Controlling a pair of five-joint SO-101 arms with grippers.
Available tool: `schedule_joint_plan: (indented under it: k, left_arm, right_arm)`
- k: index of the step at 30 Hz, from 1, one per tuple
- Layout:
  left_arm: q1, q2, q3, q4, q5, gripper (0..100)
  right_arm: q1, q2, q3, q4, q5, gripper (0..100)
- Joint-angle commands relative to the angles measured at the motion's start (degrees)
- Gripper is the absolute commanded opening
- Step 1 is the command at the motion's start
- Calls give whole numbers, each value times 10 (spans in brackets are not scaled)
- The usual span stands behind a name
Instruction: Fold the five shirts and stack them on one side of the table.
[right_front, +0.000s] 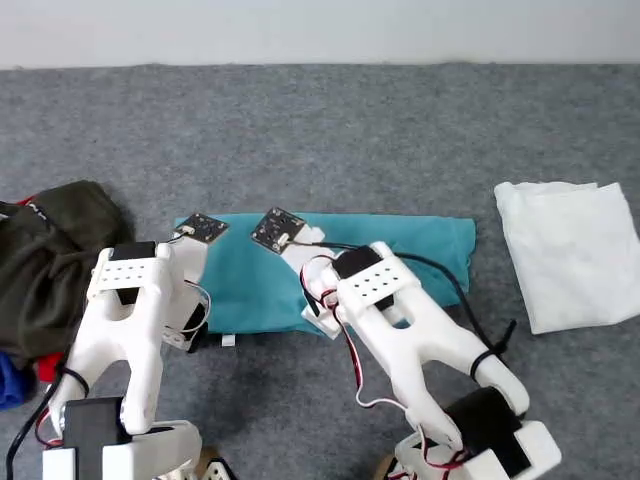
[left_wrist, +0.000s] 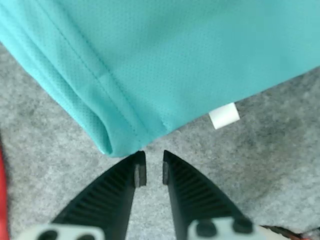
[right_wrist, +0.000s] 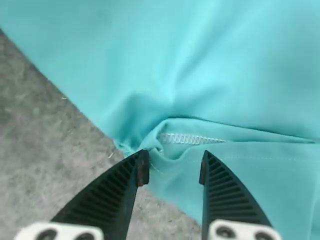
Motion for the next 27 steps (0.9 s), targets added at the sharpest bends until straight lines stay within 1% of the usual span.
schedule_joint_plan:
  k: [1, 10, 13, 16, 17, 23, 25, 27]
  left_arm:
    - [4, -19, 1, -1, -6, 65]
    - [4, -19, 1, -1, -6, 65]
    - [4, -19, 0, -1, -6, 65]
    - [0, -25, -19, 10, -4, 66]
    - [-2, -25, -37, 28, -4, 66]
    - [-5, -25, -205, 196, -4, 66]
    - [-21, -25, -250, 211, -1, 66]
    - [-57, -19, -287, 206, 30, 66]
  right_arm:
    - [9, -21, 18, -36, 6, 179]
    - [9, -22, 40, -67, 6, 179]
    - [9, -31, 22, -57, 6, 179]
    - [18, -52, -26, -1, 6, 179]
    - [23, -64, -47, 24, 5, 179]
    - [85, -115, -161, 194, 4, 183]
    - [111, -125, -174, 229, 6, 183]
    - [135, -131, -174, 245, 6, 183]
